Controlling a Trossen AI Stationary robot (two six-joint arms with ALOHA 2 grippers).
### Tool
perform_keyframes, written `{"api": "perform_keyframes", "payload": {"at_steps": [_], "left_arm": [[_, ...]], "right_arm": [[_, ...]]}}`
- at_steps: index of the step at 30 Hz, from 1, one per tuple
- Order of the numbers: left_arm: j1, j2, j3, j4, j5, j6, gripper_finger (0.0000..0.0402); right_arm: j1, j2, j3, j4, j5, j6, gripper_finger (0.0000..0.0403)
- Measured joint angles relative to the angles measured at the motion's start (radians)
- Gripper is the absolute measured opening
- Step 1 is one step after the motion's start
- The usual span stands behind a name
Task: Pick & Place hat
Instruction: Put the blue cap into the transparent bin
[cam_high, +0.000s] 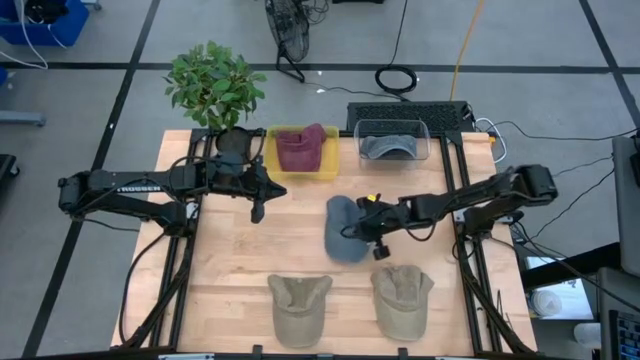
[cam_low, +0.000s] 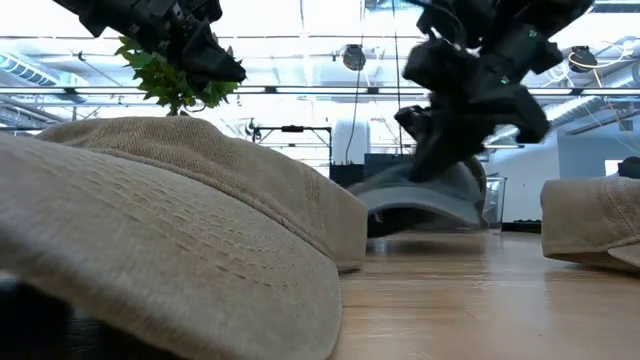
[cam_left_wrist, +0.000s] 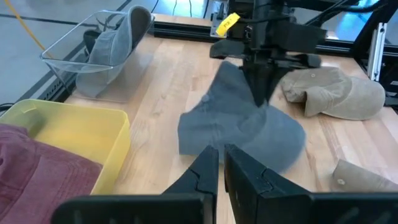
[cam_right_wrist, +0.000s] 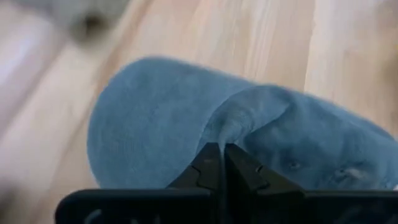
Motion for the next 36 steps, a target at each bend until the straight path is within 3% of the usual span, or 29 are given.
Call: {"api": "perform_keyframes", "payload": {"at_steps": [7, 16, 20, 24, 28, 36], "left_arm": [[0.000, 0.000, 0.000, 0.001, 0.000, 0.001, 0.0031], [0.000, 0.000, 0.000, 0.001, 0.000, -0.002, 0.0031], [0.001, 0.000, 0.000, 0.001, 0.000, 0.002, 0.0031], [0.001, 0.000, 0.000, 0.001, 0.000, 0.001, 0.0031], [0.000, 0.000, 0.000, 0.001, 0.000, 0.001, 0.0031], [0.000, 0.000, 0.000, 0.000, 0.000, 0.002, 0.0031]], "right_arm": [[-0.036, -0.050, 0.000, -0.183, -0.012, 0.085, 0.0014], [-0.062, -0.050, 0.000, -0.169, 0.015, 0.205, 0.0107], [-0.061, -0.035, 0.000, -0.025, 0.039, 0.363, 0.0137], [-0.036, -0.017, 0.001, 0.037, 0.012, 0.456, 0.0145], [-0.034, 0.000, 0.000, -0.036, 0.015, 0.528, 0.0141], [-0.027, 0.055, 0.000, -0.029, 0.050, 0.535, 0.0141]]}}
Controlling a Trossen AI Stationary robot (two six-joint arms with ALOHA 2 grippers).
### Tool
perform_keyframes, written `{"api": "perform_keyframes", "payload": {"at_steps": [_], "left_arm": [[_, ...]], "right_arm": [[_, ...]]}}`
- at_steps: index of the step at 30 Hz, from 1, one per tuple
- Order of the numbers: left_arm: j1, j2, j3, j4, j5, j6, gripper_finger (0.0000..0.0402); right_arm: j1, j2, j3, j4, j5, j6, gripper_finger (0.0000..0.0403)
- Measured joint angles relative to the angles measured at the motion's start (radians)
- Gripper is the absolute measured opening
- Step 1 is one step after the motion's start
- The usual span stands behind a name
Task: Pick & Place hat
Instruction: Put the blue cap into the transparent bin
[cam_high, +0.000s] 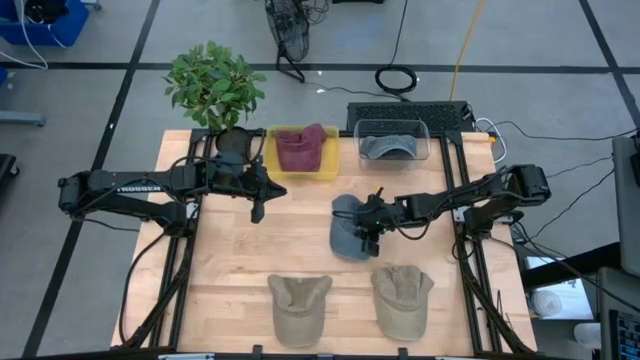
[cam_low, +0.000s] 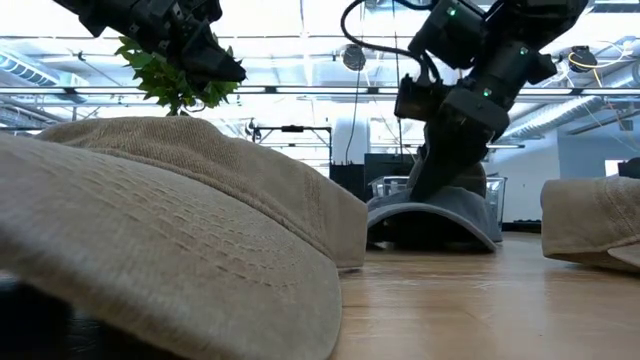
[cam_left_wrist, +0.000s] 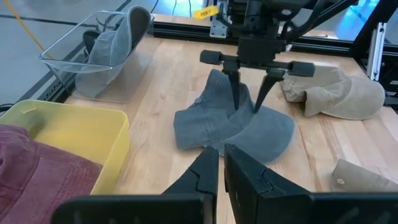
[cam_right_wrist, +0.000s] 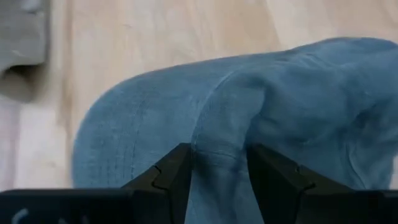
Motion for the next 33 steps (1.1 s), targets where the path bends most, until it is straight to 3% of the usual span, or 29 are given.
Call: {"api": "perform_keyframes", "payload": {"at_steps": [9, 19, 26, 33], "left_arm": [[0.000, 0.000, 0.000, -0.008, 0.000, 0.000, 0.0031], [0.000, 0.000, 0.000, -0.013, 0.000, 0.000, 0.0031], [0.000, 0.000, 0.000, -0.013, 0.000, 0.001, 0.0031], [0.000, 0.000, 0.000, -0.013, 0.000, 0.003, 0.0031]], "right_arm": [[-0.002, -0.012, 0.000, 0.028, 0.020, -0.012, 0.0114], [-0.002, -0.010, 0.001, 0.004, 0.014, -0.112, 0.0009], [0.013, -0.037, 0.003, -0.039, 0.015, -0.211, 0.0005], [0.013, -0.156, 0.129, -0.311, 0.074, -0.269, 0.0003]]}}
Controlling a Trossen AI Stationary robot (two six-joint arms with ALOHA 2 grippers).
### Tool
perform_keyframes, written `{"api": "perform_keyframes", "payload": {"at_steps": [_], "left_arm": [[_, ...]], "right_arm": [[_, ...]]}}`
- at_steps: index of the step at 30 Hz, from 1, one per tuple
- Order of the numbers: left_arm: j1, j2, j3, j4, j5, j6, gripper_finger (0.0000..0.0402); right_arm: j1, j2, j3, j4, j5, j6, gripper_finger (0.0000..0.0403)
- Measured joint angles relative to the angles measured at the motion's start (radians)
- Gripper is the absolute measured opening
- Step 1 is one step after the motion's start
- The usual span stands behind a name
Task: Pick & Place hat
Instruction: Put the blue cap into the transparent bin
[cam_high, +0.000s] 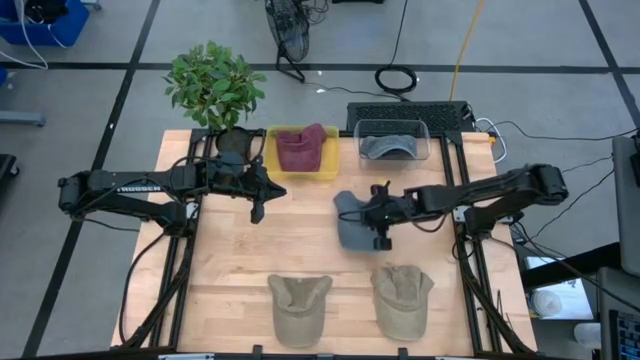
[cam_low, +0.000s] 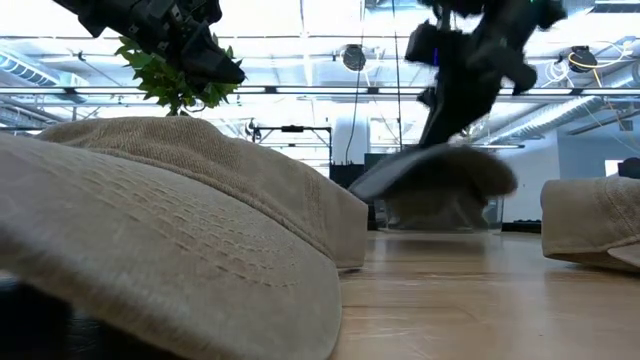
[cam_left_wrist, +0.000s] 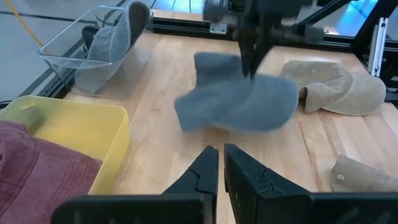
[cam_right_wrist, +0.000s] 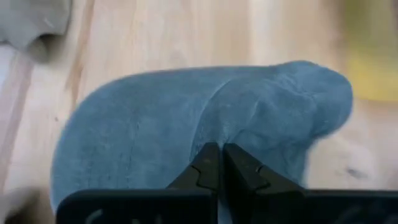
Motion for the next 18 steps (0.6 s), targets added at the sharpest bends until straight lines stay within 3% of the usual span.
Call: {"api": "perform_keyframes", "payload": {"at_steps": [11, 18], "left_arm": [[0.000, 0.000, 0.000, 0.000, 0.000, -0.001, 0.0031], [0.000, 0.000, 0.000, 0.001, 0.000, -0.001, 0.0031]], "right_arm": [[-0.083, -0.100, 0.333, -0.381, 0.104, -0.161, 0.0001], [-0.234, -0.093, 0.503, -0.499, 0.120, -0.358, 0.0001]]}}
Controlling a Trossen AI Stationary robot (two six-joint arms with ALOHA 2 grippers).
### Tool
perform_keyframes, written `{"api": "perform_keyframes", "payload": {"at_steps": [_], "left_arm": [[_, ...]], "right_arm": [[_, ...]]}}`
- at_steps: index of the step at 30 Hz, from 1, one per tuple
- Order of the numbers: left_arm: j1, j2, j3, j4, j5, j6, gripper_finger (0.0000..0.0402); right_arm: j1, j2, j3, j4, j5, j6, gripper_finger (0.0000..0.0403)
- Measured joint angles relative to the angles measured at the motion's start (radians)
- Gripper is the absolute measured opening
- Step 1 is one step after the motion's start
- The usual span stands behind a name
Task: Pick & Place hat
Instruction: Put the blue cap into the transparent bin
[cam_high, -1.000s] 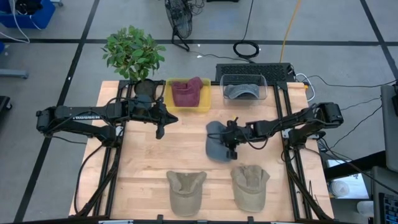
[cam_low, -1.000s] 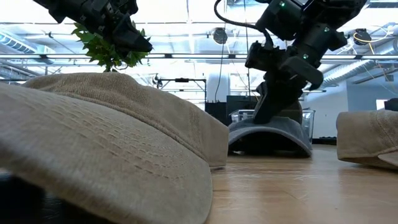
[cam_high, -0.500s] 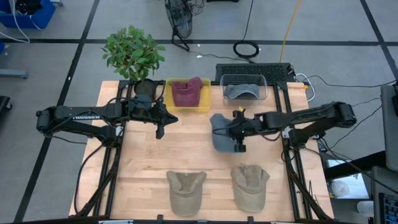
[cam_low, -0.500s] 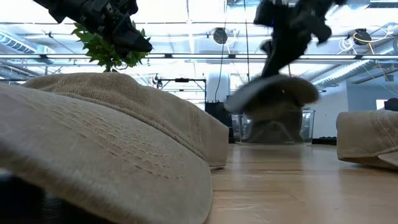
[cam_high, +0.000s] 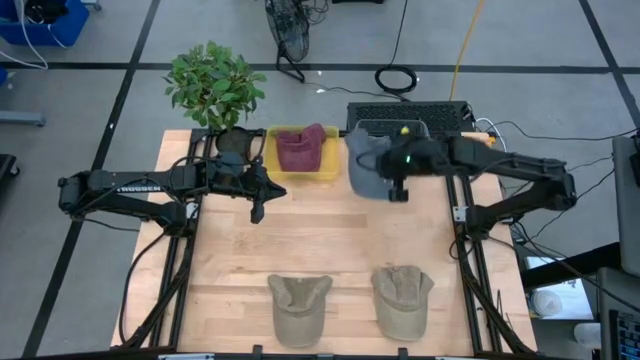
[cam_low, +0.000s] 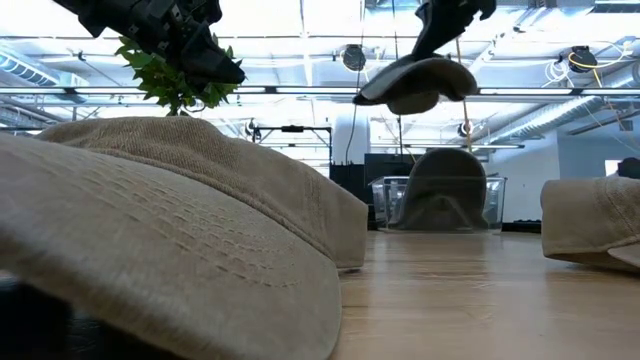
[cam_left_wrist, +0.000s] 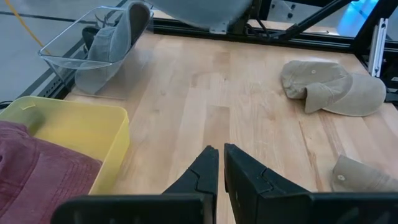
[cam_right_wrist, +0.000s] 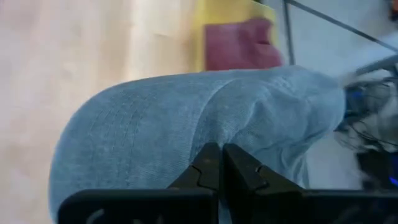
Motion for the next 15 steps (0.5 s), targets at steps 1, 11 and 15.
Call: {"api": "perform_keyframes", "payload": {"at_steps": [1, 11, 15], "left_arm": [[0.000, 0.000, 0.000, 0.000, 0.000, 0.000, 0.0031], [0.000, 0.000, 0.000, 0.000, 0.000, 0.005, 0.0031], [0.000, 0.000, 0.000, -0.001, 0.000, 0.006, 0.0031]], "right_arm": [[-0.033, 0.000, 0.012, -0.001, -0.021, -0.025, 0.0001], [-0.383, 0.020, 0.029, 0.004, -0.314, -0.117, 0.0000], [-0.488, 0.050, 0.029, 0.012, -0.400, -0.152, 0.0000]]}}
